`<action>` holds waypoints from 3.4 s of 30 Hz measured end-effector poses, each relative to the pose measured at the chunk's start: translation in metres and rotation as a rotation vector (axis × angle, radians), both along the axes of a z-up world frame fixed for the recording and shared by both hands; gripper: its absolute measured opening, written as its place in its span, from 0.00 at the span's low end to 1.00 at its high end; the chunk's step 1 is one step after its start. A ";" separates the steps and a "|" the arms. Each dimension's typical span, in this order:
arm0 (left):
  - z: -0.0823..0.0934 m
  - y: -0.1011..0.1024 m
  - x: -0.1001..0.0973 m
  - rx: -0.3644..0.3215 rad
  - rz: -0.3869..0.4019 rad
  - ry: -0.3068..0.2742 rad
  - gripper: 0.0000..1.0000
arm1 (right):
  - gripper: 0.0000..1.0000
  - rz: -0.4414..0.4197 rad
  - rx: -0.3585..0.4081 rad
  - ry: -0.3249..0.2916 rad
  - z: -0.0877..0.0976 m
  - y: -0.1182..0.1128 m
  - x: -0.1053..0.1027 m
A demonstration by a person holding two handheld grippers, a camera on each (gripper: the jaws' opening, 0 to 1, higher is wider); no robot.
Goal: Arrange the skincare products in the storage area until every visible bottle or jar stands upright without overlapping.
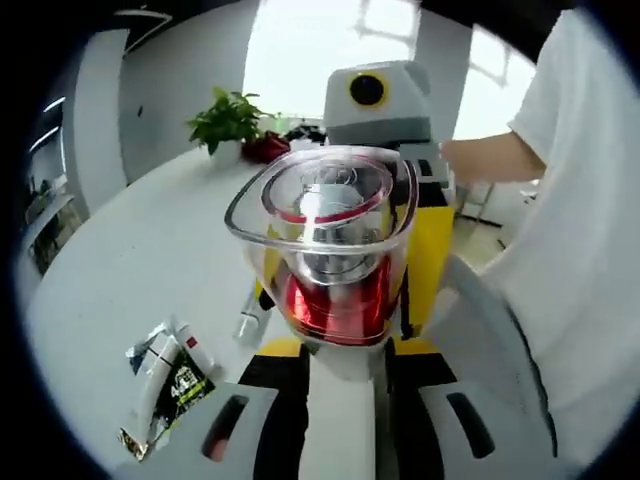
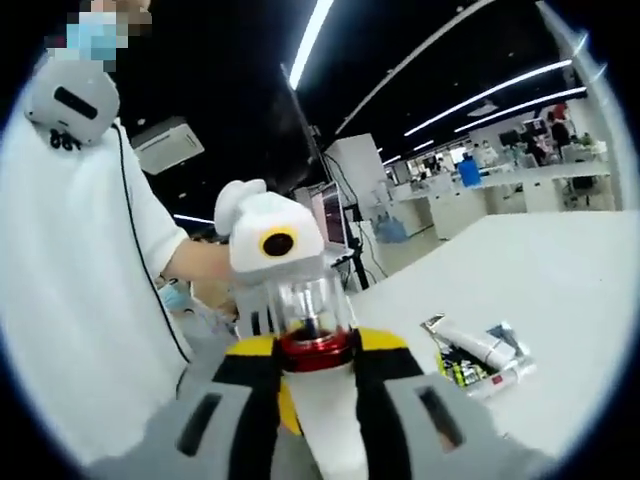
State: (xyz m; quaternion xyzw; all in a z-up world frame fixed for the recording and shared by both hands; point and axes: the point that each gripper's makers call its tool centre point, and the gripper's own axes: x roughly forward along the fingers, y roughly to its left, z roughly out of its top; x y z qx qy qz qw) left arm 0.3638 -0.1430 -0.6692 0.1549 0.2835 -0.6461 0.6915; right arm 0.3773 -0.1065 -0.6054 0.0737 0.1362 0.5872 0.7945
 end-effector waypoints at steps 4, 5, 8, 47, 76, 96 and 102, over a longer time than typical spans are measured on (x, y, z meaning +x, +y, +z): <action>-0.014 0.005 0.010 0.041 0.041 -0.032 0.25 | 0.29 -0.046 -0.031 0.006 -0.014 -0.004 0.006; -0.017 0.006 0.012 0.049 0.047 -0.038 0.25 | 0.29 -0.056 -0.035 0.008 -0.017 -0.005 0.007; -0.029 0.008 0.017 0.074 0.065 -0.058 0.25 | 0.29 -0.083 -0.051 0.017 -0.028 -0.007 0.010; -0.101 0.002 0.048 0.153 0.106 -0.167 0.26 | 0.33 -0.312 -0.231 0.027 -0.106 -0.015 0.040; -0.099 -0.055 0.122 0.112 0.091 -0.138 0.25 | 0.33 -0.407 -0.271 0.006 -0.118 -0.073 0.119; -0.097 -0.073 0.133 0.097 0.080 -0.138 0.25 | 0.34 -0.441 -0.260 0.032 -0.118 -0.091 0.128; -0.098 -0.070 0.132 0.113 0.066 -0.138 0.25 | 0.33 -0.457 -0.261 0.040 -0.119 -0.091 0.128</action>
